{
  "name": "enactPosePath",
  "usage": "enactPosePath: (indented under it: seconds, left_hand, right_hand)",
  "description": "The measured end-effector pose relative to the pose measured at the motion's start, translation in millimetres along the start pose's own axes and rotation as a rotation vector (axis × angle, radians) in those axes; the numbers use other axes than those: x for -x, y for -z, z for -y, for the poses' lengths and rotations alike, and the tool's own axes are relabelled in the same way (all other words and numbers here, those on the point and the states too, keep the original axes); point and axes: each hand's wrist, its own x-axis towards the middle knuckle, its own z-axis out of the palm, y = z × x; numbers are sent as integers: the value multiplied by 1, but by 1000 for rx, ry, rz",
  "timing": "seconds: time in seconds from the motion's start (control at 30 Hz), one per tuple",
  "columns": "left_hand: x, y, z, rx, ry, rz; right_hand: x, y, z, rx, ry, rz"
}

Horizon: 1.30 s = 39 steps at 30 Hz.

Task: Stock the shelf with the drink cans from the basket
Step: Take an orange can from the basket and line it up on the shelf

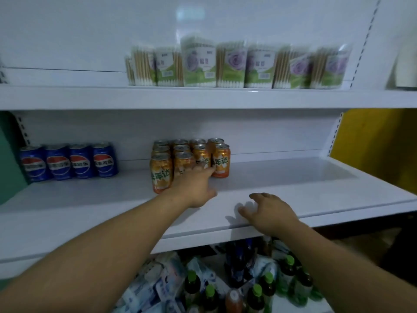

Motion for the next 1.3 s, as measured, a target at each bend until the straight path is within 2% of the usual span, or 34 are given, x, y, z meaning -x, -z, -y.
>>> enactPosePath:
  seconds: [0.23,0.47,0.6,0.77,0.87,1.0,1.3]
  left_hand:
    - [27,-20,-128,59,-302,279]
    - [84,-48,-267,93,-721,419]
    - [105,-75,-313,95,-917,523]
    - [123,-127,-354,102,-1067,604]
    - [126,-154,-370,121,-1107,701]
    - [112,-204,-390,85,-1126,790]
    - [54,-349,-448,76,-983,982]
  right_hand:
    - [91,52,-100,6,-332,-66]
    - [231,71,-180,71,-736,-125]
    - [298,70,-212,-52,-966,-176]
    - [346,43,-238,-65,-1111,-167]
    - [357,28,-253,-109,-1140,-93]
    - [361,-4,-288,-166,-1210,-92]
    - [335,-117,-421,-248,-1322,154]
